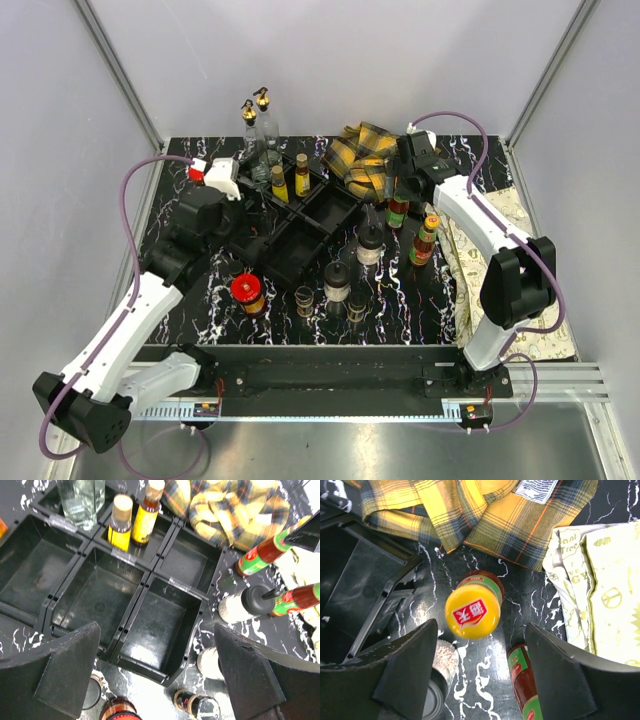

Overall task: Organize the condiment bottles
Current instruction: Pick up the bottle from the center of the board.

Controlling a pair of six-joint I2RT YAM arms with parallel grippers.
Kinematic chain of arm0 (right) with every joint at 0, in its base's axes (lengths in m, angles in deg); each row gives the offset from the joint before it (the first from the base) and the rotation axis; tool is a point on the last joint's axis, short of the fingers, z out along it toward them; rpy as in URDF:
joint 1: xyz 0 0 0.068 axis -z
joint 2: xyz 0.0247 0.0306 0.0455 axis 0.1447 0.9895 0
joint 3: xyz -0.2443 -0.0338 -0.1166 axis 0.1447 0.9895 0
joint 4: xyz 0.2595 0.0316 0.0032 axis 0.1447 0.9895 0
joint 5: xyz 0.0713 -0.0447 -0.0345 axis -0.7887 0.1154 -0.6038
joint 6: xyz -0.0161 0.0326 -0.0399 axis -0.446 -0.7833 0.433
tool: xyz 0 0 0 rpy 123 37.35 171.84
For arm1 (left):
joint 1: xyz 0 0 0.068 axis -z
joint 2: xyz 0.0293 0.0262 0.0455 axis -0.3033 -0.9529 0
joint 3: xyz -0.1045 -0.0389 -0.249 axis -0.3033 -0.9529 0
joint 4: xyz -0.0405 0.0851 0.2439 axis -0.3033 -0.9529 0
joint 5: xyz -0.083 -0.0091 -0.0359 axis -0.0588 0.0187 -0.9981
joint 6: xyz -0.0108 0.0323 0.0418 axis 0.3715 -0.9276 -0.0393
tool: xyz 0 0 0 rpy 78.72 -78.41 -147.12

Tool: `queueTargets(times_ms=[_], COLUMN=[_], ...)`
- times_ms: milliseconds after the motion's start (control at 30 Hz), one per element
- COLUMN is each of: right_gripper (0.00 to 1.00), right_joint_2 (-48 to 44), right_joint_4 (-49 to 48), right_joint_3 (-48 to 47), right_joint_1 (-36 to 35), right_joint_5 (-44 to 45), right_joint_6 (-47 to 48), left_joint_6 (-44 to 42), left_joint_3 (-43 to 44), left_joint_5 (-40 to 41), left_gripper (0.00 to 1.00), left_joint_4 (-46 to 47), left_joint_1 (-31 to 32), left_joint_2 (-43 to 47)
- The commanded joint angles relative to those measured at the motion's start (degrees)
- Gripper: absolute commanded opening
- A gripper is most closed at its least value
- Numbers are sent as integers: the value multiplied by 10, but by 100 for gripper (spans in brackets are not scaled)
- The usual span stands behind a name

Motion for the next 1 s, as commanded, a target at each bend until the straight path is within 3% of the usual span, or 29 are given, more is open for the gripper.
queueTargets(times_ms=[0,367,900,967], right_gripper=[78,70,57,52], right_joint_2=[7,4,37,46], right_joint_4=[-40,-75,-31,-23], right_joint_3=[-30,-29,-68,-76], right_joint_1=[4,3,4,4], right_joint_5=[33,32,-11,-14], right_joint_6=[2,24,24,24], left_joint_6=[10,27,41,42], left_joint_3=[-6,-25,-45,-46], left_joint_5=[1,19,29,28], left_gripper=[99,99,99,99], left_joint_4=[4,19,27,27], left_joint_1=[1,1,0,1], left_joint_2=[-13,-23,-13,-16])
